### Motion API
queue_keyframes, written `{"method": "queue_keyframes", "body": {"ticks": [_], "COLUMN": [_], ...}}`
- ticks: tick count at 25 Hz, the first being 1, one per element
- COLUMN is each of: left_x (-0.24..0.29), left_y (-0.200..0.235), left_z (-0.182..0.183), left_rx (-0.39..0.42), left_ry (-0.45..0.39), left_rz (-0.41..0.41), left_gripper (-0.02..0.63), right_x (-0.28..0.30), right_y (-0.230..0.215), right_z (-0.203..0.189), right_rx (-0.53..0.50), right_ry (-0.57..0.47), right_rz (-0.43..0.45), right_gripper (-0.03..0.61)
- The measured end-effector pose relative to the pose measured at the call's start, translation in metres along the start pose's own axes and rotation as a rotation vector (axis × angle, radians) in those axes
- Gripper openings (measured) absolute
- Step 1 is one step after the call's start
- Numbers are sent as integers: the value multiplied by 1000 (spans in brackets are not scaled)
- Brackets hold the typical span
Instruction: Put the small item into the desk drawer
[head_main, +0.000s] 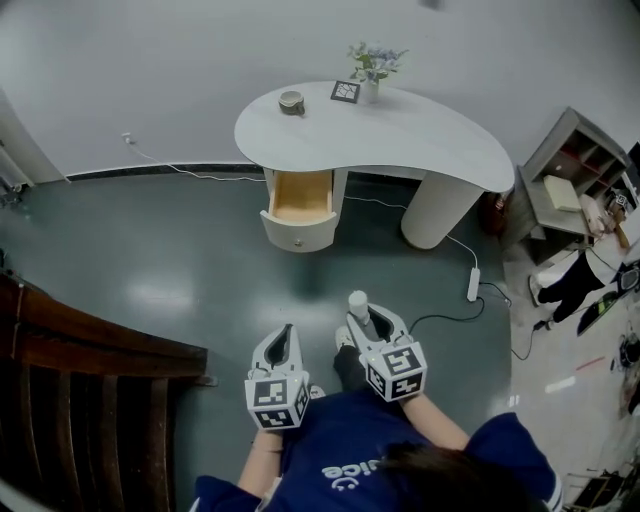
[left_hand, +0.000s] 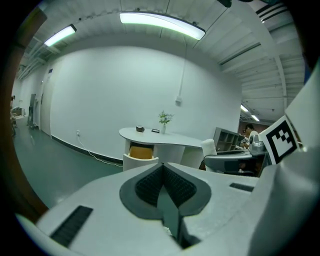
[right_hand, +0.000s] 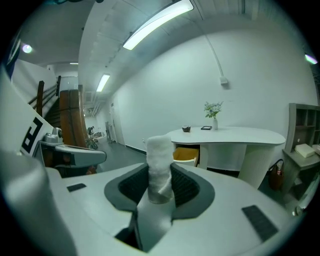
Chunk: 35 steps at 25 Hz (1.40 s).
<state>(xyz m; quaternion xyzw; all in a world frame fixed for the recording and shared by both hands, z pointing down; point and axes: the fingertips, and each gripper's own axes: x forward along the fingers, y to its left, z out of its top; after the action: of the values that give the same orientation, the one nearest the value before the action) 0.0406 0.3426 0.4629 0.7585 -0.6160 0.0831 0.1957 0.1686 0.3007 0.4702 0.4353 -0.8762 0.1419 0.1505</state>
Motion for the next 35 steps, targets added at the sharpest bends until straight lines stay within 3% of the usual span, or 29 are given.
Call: {"method": "queue_keyframes", "body": {"ticks": [6, 14, 20, 28, 35], "left_x": [42, 109, 160, 205, 217], "left_y": [-3, 13, 4, -15, -4], "left_z": [17, 39, 59, 77, 73], "left_rx": [19, -11, -36, -78, -129], "left_ry": [23, 27, 22, 19, 33], "left_rz": [23, 113, 110, 85, 123], "left_gripper": [3, 3, 3, 3, 3], "right_x": [41, 110, 140, 162, 169], "right_y": [-34, -74, -98, -139, -151], "right_z": [17, 42, 61, 70, 68], "right_rx": [-6, -58, -41, -14, 7], "right_ry": [19, 38, 32, 49, 71], "right_rz": [44, 134, 221, 227, 224], "right_gripper": [140, 140, 140, 140, 140]}}
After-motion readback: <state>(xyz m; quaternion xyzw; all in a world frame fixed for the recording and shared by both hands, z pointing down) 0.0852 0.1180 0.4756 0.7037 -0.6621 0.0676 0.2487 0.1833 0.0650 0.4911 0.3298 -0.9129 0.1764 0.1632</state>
